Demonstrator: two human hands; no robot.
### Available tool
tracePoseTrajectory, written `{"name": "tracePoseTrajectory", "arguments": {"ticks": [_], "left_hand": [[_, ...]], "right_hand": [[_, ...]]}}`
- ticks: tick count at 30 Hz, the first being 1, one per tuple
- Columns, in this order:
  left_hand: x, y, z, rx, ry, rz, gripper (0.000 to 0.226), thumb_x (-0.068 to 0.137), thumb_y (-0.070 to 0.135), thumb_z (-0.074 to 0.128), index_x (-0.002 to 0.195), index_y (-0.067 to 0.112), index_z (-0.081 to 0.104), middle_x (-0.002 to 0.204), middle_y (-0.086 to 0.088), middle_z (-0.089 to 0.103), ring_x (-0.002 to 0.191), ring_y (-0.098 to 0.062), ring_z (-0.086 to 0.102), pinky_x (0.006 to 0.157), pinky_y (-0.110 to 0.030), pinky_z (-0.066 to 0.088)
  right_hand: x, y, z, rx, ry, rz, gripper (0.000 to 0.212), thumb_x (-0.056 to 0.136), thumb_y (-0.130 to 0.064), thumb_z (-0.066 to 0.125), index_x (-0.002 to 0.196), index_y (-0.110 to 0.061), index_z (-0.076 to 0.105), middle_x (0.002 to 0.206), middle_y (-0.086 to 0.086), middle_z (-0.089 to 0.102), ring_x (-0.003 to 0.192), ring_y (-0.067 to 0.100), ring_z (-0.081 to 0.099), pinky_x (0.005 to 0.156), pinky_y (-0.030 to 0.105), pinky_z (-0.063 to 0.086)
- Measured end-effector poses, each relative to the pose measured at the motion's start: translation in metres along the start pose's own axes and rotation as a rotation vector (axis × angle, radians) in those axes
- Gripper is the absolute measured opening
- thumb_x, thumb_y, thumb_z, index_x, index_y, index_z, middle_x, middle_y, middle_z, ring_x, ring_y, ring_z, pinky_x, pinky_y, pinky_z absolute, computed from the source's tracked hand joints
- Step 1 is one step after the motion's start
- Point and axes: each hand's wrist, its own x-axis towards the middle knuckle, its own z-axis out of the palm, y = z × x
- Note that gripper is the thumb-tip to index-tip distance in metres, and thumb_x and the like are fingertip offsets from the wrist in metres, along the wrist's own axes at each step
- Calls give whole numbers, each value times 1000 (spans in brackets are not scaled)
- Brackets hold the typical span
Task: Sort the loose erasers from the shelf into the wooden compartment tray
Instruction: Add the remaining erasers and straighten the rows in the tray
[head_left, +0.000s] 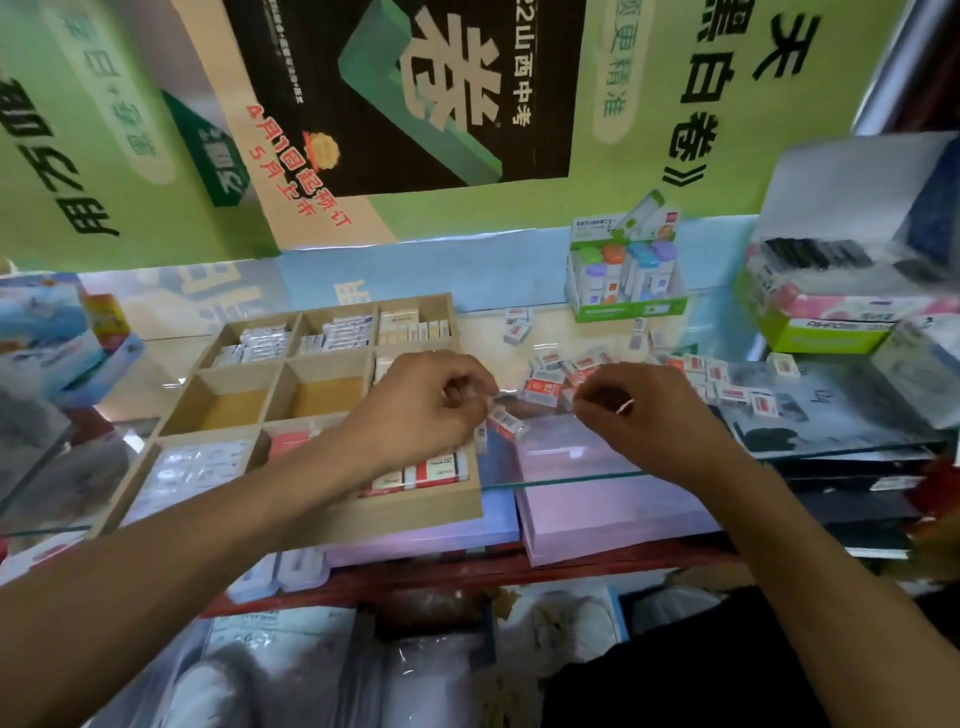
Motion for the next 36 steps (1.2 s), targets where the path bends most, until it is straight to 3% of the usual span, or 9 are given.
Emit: {"name": "tracePoseTrajectory", "arguments": {"ticks": [4,9,16,21,25,30,34,36], "left_hand": [[44,8,18,271,-171,96,20,84,27,66,103,25,70,105,1,66,97,-15,59,84,-30,47],[85,17,41,466,-343,135,26,81,30,68,105,21,60,111,-4,60,103,-23,55,85,-35,47],[100,6,49,391,-401,128,26,73,21,73,84,27,50,92,2,57,83,-17,53,72,-32,47],[93,-4,44,293,-385,153,32,71,9,75,78,33,54,89,5,60,82,-13,56,75,-32,49],[83,-11,42,240,-357,181,30,72,0,69,80,28,63,93,6,65,87,-12,58,80,-32,50],[73,-9,31,195,-325,119,18,82,15,71,84,32,66,94,9,66,86,-6,61,81,-27,51],[67,0,16,193,-295,106,19,82,11,66,87,29,71,93,11,67,91,-8,61,84,-29,51],[65,4,5,297,-342,88,13,80,22,69,90,29,70,94,13,67,92,-9,61,85,-32,51]], "right_hand": [[-3,25,-9,-33,64,101,5,87,-21,66,84,-19,69,77,-9,64,70,1,58,65,16,46],[-6,35,-9,-25,88,117,7,88,-20,65,92,-16,69,83,-5,60,76,10,57,71,23,45],[-2,34,-5,-122,43,85,25,90,-20,60,115,-16,65,112,4,60,104,21,55,88,35,48],[17,25,7,-431,-183,-19,49,90,-12,53,137,-22,46,139,2,45,126,26,39,102,38,37],[20,21,15,-465,-169,-41,44,88,-7,53,128,-25,54,130,0,48,119,23,42,91,35,40],[13,18,21,-431,-130,-70,38,88,-5,56,121,-23,59,117,1,54,109,23,49,85,34,45],[8,15,20,-387,-110,-56,36,89,-10,56,123,-23,59,119,1,55,112,22,49,89,36,46],[5,13,21,-382,-99,-64,37,89,-14,57,125,-23,58,121,1,54,114,24,47,93,39,45]]}}
